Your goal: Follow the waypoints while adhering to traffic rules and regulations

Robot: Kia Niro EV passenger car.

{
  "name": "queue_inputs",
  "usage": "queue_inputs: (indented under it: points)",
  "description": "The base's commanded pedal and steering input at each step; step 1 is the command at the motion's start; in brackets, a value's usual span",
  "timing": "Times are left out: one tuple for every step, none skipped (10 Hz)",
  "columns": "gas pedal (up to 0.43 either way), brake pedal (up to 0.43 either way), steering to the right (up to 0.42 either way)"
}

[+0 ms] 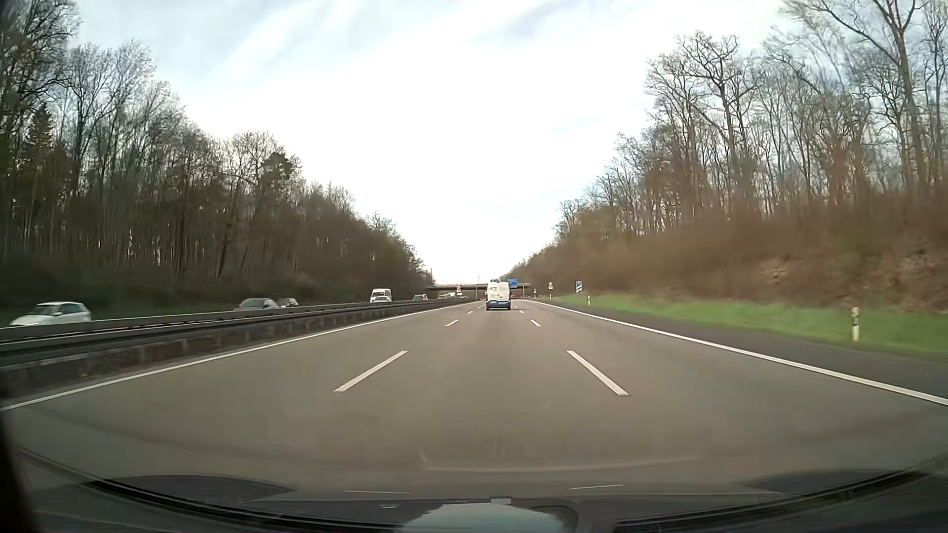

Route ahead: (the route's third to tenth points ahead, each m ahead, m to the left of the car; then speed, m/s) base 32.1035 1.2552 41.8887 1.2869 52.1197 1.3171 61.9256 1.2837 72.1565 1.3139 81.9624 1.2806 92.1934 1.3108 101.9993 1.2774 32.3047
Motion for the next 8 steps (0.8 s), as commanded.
queue_inputs:
  points:
    - [0.118,0.000,-0.001]
    - [0.118,0.000,-0.001]
    - [0.118,0.000,-0.001]
    - [0.118,0.000,-0.002]
    - [0.118,0.000,-0.002]
    - [0.118,0.000,-0.003]
    - [0.118,0.000,-0.003]
    - [0.118,0.000,-0.003]
